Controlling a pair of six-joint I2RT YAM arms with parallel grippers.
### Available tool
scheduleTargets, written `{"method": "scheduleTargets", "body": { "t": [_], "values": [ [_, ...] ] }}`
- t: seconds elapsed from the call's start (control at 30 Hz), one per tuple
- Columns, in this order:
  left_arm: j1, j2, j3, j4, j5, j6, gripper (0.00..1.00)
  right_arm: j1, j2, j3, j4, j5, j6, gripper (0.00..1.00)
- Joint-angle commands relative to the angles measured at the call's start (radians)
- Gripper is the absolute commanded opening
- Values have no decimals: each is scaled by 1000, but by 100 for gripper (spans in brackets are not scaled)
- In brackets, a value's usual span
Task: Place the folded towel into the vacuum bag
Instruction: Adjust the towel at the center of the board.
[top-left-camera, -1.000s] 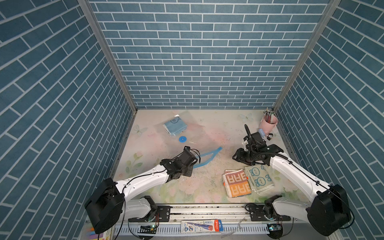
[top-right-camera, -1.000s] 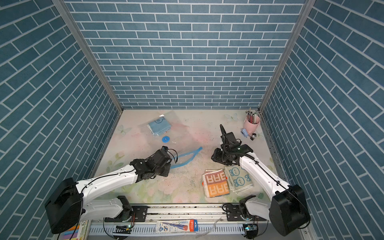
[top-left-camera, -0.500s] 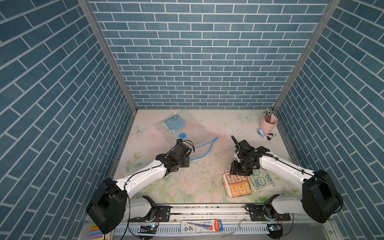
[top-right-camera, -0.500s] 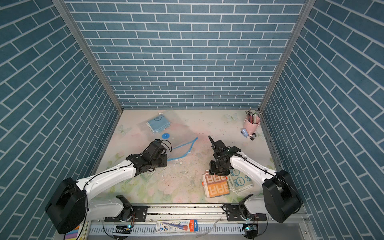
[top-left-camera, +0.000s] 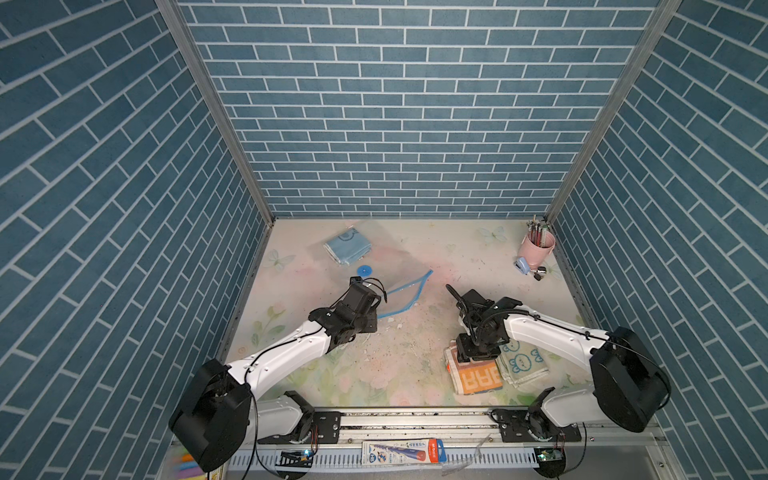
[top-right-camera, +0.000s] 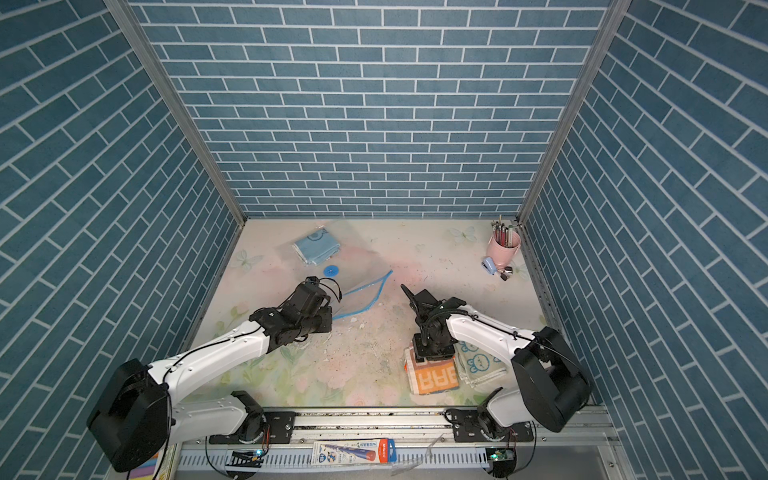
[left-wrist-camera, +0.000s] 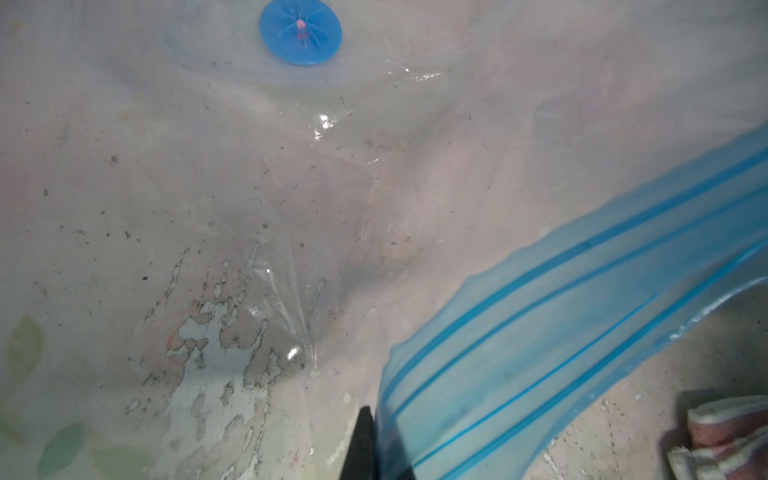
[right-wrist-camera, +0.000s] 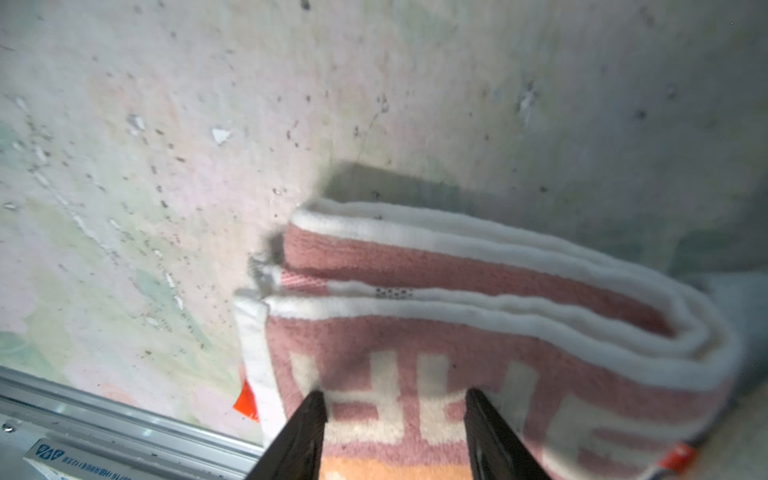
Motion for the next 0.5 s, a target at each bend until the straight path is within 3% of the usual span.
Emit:
{"method": "scheduleTargets", "body": {
  "t": [0.0, 0.23, 0.47],
  "values": [
    [8, -9, -6, 3, -27, -17, 0, 7, 51, -16, 55, 17, 0, 56],
    [9, -28, -6, -6, -35, -23, 0, 6, 158, 13, 254, -33, 54, 56],
    [10, -43, -5, -19, -38, -20, 0, -27, 273, 151, 341, -58, 74, 56]
  ]
}}
